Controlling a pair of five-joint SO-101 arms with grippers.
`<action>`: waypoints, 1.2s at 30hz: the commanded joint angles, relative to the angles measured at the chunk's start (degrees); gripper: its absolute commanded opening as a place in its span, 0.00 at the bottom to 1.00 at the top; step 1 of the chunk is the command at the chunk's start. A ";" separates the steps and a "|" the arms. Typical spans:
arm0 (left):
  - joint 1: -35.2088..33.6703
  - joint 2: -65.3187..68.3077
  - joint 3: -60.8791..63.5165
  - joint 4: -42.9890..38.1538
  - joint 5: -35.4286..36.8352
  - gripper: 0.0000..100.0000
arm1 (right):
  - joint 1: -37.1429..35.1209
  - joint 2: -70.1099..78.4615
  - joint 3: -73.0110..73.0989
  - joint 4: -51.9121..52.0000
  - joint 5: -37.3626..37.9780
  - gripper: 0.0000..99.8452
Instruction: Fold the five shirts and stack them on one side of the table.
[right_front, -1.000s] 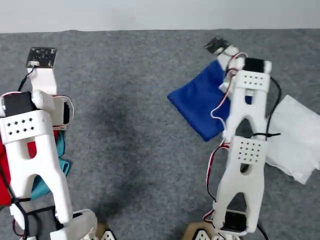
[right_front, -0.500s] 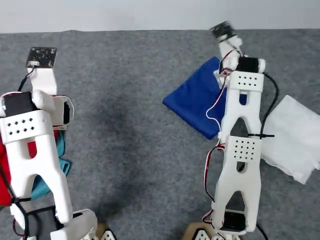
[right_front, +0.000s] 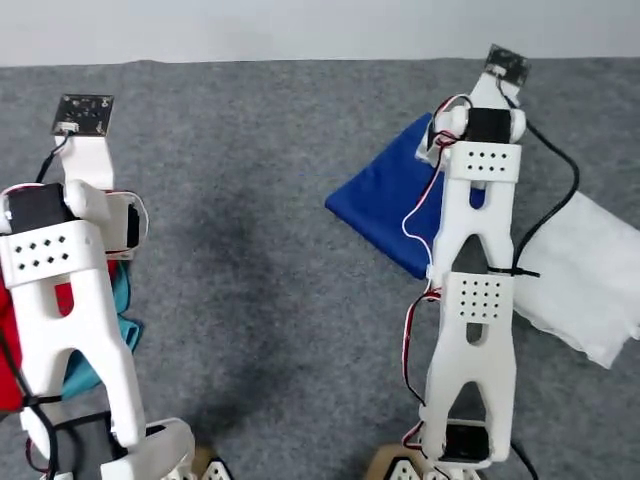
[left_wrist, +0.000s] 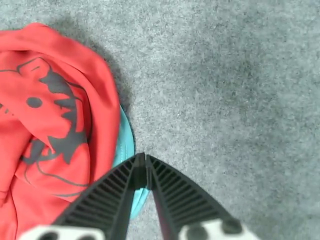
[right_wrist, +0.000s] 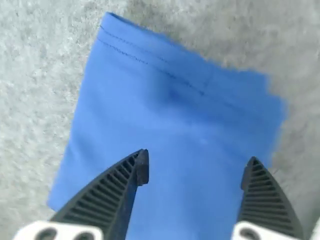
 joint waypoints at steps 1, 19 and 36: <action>-0.26 -1.76 0.40 -0.88 -0.79 0.00 | -1.89 -1.98 2.46 2.59 -6.07 0.30; -0.35 -1.76 4.70 -0.88 -0.79 0.00 | -1.80 -7.34 22.24 -1.89 -14.15 0.30; -0.35 -2.11 4.70 -0.53 -0.79 0.00 | 0.13 4.26 22.07 -7.08 -10.37 0.06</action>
